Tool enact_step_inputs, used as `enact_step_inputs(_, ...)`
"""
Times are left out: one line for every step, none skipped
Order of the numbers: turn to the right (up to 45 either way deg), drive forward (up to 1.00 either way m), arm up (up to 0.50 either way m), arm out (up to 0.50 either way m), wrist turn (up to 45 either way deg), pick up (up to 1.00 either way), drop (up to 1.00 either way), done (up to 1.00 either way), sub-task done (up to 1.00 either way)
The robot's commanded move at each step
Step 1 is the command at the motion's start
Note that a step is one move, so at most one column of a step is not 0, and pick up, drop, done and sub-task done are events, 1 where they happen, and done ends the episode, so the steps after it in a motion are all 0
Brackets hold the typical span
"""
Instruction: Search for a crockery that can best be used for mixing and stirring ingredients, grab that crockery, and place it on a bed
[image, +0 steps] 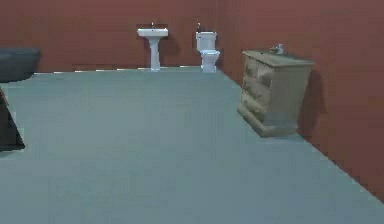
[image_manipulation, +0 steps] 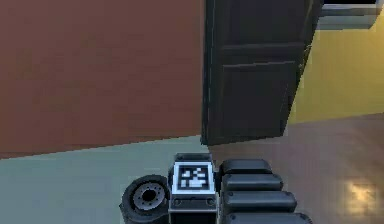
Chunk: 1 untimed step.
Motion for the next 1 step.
enact_step_inputs(45.0,0.00,0.00,0.00,0.0,0.00,0.00,0.00,0.00)
